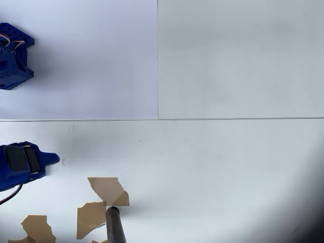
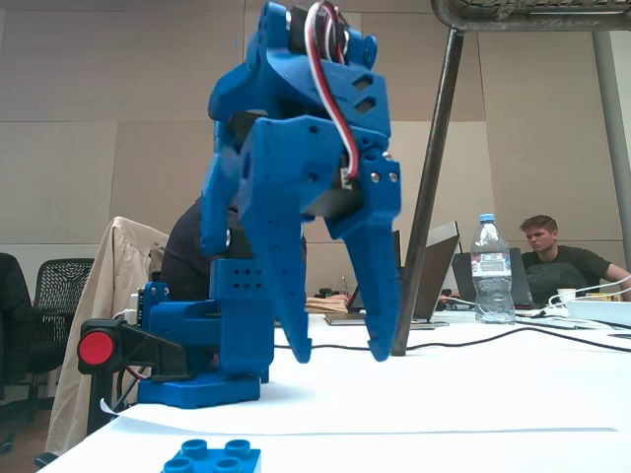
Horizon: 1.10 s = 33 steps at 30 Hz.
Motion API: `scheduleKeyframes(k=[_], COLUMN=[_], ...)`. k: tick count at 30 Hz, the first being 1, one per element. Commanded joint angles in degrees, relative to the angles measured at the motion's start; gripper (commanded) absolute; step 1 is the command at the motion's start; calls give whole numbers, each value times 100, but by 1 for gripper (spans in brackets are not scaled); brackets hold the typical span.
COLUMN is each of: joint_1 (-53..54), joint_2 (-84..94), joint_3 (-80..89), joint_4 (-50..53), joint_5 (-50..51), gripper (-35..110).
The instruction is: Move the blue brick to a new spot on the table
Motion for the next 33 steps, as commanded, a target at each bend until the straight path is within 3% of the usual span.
scheduleKeyframes(k=[1,8,14,23,33], joint_1=[-1433,-4263,-5862,-6451,-6671], joint_2=[993,2347,3647,5133,7154], joint_3=[369,1081,2048,3762,5054], joint_4=[-35,132,193,-132,562], joint_5=[413,932,1046,510,114], gripper=[13,8,6,0,0])
